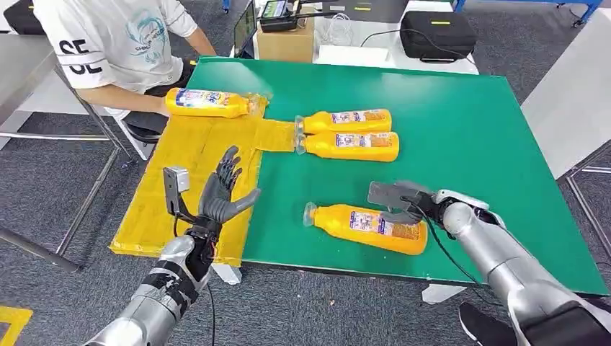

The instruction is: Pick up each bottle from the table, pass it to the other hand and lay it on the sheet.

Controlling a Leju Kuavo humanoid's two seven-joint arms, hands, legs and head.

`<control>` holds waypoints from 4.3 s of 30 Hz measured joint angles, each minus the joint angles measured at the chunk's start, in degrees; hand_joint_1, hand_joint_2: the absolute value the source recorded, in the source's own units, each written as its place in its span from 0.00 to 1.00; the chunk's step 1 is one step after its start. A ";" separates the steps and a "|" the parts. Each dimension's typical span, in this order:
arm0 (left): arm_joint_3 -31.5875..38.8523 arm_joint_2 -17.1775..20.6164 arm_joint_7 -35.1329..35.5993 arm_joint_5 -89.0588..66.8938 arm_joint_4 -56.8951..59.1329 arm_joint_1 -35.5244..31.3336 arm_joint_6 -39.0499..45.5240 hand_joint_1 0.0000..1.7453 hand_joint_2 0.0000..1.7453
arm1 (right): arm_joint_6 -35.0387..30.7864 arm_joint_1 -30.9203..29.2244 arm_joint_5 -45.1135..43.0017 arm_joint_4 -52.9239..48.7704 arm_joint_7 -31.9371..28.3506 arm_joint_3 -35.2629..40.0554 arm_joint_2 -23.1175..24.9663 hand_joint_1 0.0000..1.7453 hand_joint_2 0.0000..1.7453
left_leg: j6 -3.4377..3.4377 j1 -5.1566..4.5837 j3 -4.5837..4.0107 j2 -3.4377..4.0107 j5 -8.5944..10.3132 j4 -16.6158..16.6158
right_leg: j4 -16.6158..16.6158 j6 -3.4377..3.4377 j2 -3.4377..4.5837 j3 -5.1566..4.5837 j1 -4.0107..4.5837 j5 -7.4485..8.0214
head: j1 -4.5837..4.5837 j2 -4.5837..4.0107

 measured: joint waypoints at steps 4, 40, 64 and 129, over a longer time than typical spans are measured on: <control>0.02 0.00 0.00 0.00 0.28 -0.02 0.00 0.00 1.00 | 0.00 -0.50 -0.18 0.79 0.00 0.55 0.09 1.00 1.00 | 0.00 0.00 -0.01 -0.02 0.00 0.00 | 0.00 0.00 -0.01 -0.01 -0.01 -0.01 | 0.00 0.00; 1.38 1.42 1.05 -0.24 -8.46 5.92 5.68 0.00 1.00 | -26.05 11.91 1.34 -11.74 5.53 -12.66 7.13 0.00 0.00 | 0.00 0.00 -0.21 -0.03 -0.01 0.00 | 0.00 0.00 -0.02 -0.20 0.00 -0.03 | 0.00 0.00; 2.60 1.44 0.87 -1.14 -9.20 6.29 6.36 0.00 1.00 | -24.26 20.31 8.05 -20.92 6.82 -13.27 6.95 0.00 1.00 | -0.01 0.00 -0.24 -0.03 -0.02 0.00 | 0.00 -0.01 -0.02 -0.24 0.00 -0.04 | 0.00 0.00; 0.17 0.83 2.21 -2.99 -9.22 4.05 10.62 0.00 1.00 | -45.79 22.82 -1.73 -20.53 -8.92 -16.13 18.01 1.00 1.00 | -0.04 0.12 -0.36 0.01 -0.02 -0.01 | 0.01 -0.05 -0.01 -0.40 0.09 -0.06 | 0.02 -0.02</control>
